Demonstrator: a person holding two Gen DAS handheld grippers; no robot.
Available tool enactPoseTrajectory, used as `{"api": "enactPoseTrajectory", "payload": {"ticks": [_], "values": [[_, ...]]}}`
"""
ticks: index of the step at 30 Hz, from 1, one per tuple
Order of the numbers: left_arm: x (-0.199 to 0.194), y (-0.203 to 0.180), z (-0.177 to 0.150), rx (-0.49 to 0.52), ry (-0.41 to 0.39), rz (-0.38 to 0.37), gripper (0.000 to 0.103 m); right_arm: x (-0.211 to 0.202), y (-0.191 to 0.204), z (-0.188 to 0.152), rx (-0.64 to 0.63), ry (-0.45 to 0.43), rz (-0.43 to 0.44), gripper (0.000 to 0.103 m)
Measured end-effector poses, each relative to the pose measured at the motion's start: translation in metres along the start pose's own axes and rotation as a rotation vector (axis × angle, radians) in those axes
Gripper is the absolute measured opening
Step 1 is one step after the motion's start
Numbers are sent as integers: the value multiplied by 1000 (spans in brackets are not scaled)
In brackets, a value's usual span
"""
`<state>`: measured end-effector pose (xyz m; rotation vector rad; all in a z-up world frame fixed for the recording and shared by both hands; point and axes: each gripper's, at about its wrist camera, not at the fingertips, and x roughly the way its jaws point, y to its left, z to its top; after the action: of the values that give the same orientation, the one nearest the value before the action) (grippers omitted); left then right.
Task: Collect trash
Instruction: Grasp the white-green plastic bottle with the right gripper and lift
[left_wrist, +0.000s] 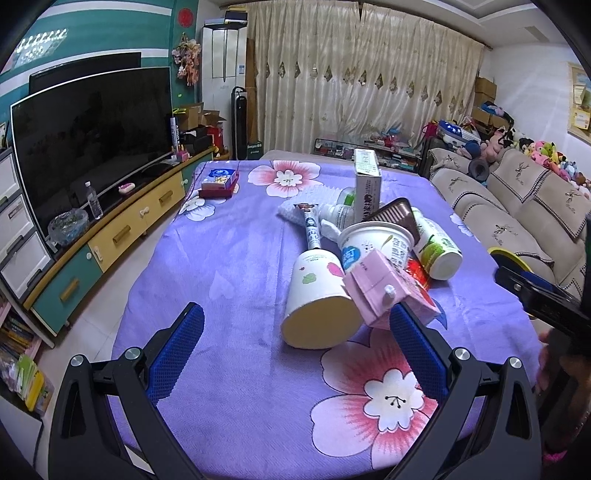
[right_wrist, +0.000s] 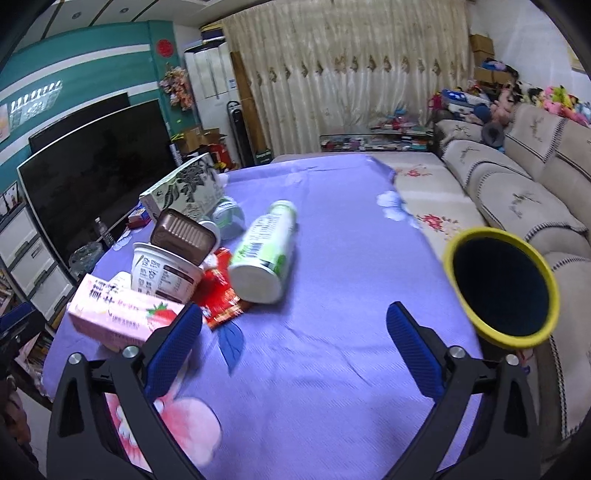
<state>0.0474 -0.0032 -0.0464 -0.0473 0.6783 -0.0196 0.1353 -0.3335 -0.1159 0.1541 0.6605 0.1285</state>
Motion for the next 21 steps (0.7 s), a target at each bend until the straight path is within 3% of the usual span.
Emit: {"api": "enactPoseTrajectory", "payload": {"ticks": [12, 17, 20, 21], "values": [[22, 10, 6, -22, 21, 8, 99, 87, 24, 24, 20, 111, 3, 82], [31, 12, 7, -24, 32, 3, 99, 110, 23, 22, 30, 170, -10, 68], [34, 12, 7, -25, 38, 1, 99, 115, 23, 22, 28, 183, -7, 51], [35, 11, 8, -25, 39, 1, 99, 114, 23, 23, 26, 182, -9, 51]]}}
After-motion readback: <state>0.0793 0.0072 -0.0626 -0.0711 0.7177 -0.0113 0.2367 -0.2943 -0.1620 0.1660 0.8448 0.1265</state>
